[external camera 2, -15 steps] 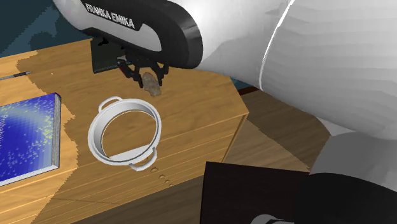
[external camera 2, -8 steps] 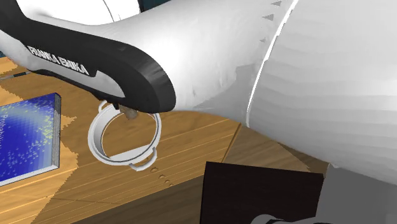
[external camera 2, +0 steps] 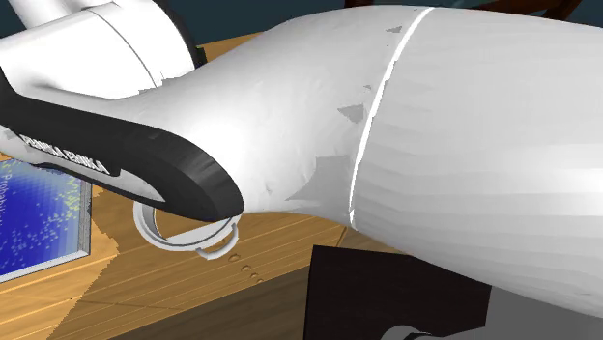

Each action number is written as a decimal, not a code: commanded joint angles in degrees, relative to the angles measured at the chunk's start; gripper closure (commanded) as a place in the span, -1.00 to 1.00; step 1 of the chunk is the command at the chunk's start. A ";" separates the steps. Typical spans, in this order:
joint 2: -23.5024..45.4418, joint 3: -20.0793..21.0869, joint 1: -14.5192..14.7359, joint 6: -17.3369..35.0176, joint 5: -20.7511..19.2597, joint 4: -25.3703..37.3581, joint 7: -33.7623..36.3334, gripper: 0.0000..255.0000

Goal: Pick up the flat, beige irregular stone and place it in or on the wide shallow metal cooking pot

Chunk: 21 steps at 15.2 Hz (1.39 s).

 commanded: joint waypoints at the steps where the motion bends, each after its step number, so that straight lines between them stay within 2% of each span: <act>1: 0.29 -0.05 -0.01 1.53 -0.12 -1.26 -0.13 1.00; 8: 1.11 -0.14 0.05 6.48 -0.45 -5.48 -0.39 1.00; 16: 1.13 -0.14 0.06 6.47 -0.45 -5.46 -0.38 1.00; 17: 1.13 -0.14 0.06 6.47 -0.45 -5.46 -0.38 -1.00; 21: 1.13 -0.14 0.06 6.47 -0.45 -5.46 -0.38 -1.00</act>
